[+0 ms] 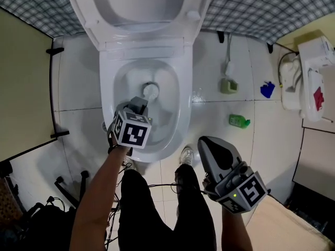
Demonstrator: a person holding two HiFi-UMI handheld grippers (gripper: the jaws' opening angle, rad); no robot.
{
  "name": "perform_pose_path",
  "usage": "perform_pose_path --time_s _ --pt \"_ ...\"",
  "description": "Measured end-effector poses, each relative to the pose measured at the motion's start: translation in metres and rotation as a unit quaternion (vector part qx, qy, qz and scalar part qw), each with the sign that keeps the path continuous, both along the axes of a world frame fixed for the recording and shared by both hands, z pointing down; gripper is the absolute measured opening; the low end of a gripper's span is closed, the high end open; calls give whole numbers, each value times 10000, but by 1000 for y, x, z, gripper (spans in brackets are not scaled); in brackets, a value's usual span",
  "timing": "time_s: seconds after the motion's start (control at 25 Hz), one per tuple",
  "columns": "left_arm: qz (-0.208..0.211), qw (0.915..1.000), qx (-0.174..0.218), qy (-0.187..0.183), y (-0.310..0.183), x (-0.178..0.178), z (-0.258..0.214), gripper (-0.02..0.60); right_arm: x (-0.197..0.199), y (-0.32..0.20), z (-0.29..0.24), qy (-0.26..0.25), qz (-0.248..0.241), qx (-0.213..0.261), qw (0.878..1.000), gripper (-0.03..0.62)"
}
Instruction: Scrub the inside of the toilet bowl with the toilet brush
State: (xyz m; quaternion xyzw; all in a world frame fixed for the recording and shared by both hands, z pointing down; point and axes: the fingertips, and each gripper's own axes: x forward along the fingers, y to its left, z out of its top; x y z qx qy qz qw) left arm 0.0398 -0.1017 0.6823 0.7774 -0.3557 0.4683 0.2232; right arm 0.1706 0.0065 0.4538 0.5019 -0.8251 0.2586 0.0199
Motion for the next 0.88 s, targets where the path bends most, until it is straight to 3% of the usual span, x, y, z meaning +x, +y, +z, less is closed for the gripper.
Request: perform_pose_path --time_s 0.24,0.56,0.88 --pt "-105 9993 337 142 -17 -1 -21 167 12 2 -2 44 79 30 10000 0" --pt "-124 9972 705 214 -13 -15 -64 168 -6 4 -9 -4 -85 134 9999 0" --pt "-290 9947 669 721 18 -50 -117 169 -43 2 -29 20 -444 324 9985 0"
